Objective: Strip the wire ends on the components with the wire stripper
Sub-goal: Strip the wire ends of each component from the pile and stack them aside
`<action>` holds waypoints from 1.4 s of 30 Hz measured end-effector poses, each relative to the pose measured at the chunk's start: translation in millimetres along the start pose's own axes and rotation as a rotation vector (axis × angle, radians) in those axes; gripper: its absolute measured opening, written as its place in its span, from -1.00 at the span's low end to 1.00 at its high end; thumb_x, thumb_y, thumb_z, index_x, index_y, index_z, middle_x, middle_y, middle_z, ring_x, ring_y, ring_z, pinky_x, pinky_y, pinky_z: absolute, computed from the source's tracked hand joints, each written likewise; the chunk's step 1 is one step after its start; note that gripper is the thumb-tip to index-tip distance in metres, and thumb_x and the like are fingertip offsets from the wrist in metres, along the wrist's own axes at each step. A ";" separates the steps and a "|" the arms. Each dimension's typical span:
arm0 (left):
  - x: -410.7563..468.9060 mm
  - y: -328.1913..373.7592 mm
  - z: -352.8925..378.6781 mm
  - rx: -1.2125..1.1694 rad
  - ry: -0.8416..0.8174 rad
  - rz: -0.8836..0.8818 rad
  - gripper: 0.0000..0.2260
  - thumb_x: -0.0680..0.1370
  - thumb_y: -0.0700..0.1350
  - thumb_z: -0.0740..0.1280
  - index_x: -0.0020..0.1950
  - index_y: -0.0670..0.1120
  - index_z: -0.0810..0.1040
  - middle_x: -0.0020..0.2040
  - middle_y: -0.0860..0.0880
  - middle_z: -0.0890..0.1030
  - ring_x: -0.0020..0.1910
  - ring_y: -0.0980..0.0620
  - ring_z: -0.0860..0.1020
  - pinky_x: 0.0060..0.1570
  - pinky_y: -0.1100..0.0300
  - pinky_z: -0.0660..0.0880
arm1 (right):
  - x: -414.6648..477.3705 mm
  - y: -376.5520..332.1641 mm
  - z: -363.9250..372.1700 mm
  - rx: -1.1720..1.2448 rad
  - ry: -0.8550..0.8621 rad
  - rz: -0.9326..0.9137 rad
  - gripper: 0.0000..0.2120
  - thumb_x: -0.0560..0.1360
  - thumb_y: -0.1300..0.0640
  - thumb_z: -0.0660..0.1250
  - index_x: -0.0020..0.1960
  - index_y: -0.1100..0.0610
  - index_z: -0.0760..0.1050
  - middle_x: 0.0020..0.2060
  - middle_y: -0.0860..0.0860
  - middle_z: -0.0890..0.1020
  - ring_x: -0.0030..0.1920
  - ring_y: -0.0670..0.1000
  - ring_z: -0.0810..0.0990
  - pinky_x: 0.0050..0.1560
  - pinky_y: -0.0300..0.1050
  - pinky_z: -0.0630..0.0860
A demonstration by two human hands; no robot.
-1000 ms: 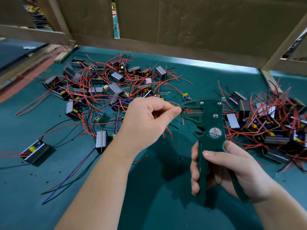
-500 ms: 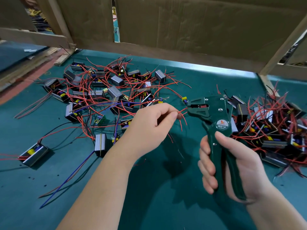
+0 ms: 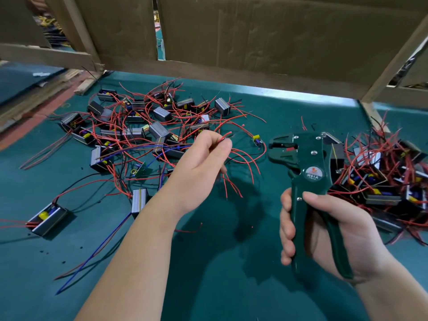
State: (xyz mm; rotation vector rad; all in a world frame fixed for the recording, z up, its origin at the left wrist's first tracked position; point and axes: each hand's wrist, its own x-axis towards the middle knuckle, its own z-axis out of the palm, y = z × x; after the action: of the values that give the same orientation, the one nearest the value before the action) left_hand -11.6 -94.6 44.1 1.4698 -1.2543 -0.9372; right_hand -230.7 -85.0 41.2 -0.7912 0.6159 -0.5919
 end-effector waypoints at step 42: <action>-11.0 -3.5 9.0 -0.254 0.040 0.219 -0.92 0.42 -0.08 0.43 -0.24 0.08 0.69 -0.53 0.11 0.47 -0.56 0.18 0.34 -0.50 0.37 0.31 | 4.9 15.8 4.6 -0.052 -0.162 0.003 -0.61 0.33 -0.01 0.53 -0.02 0.23 0.54 -0.27 0.31 0.56 -0.28 0.29 0.58 -0.18 0.20 0.51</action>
State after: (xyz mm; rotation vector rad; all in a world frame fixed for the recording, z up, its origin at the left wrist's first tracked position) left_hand -21.2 -85.3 38.2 1.1235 -1.1917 -0.8800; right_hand -220.2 -77.3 29.9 -0.8781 0.4849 -0.5049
